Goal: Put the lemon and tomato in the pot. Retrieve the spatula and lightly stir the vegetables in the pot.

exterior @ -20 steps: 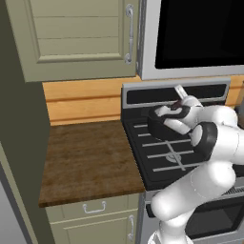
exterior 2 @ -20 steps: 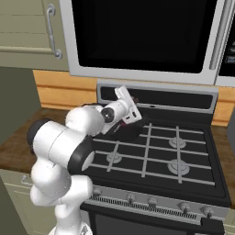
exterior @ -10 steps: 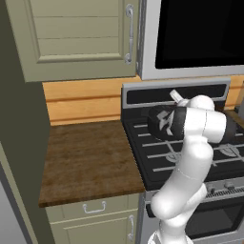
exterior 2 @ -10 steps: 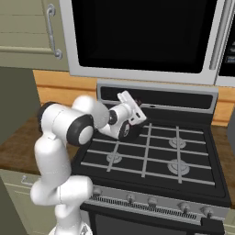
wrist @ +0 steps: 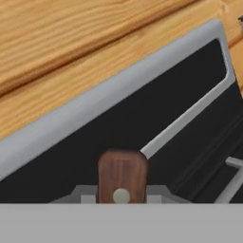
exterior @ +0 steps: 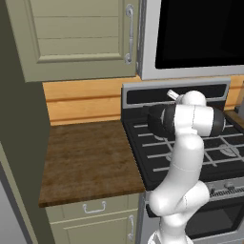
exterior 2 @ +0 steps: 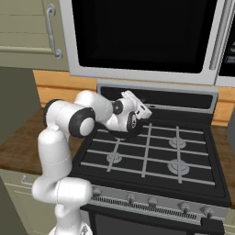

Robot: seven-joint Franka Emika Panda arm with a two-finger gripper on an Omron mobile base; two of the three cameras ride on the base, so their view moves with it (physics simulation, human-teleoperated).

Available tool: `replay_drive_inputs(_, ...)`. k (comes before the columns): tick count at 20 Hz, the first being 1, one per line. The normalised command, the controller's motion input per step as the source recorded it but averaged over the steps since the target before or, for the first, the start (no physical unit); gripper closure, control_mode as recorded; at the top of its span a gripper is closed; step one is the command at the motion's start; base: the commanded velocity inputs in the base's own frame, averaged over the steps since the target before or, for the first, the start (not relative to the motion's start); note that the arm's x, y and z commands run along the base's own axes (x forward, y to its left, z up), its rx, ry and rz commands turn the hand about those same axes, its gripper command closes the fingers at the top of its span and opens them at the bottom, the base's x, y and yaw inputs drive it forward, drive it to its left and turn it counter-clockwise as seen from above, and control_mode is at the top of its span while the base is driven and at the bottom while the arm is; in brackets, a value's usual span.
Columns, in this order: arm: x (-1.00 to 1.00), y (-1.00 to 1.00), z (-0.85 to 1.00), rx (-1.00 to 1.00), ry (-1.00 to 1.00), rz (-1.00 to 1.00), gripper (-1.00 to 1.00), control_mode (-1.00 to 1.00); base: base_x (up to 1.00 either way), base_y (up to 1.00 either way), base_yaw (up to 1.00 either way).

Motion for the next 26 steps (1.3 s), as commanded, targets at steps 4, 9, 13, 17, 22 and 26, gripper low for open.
replay_drive_inputs(4,0.41,0.42,-0.13,-0.12,0.09,0.00,1.00,-1.00,0.00,0.00,0.00)
replay_drive_inputs(9,-0.13,0.49,0.00,-0.13,0.00,0.00,1.00,-1.00,0.00,0.00,0.00)
replay_drive_inputs(13,-0.22,0.41,0.00,-0.11,-0.01,0.00,1.00,-1.00,0.00,0.00,0.00)
replay_drive_inputs(17,-0.14,0.63,0.01,-0.05,0.00,0.00,1.00,-1.00,0.00,0.00,0.00)
replay_drive_inputs(22,0.00,0.72,0.14,0.00,0.00,0.01,1.00,-1.00,0.00,0.00,0.00)
replay_drive_inputs(26,0.00,0.54,0.28,0.00,0.00,0.00,1.00,-1.00,0.00,0.00,0.00)
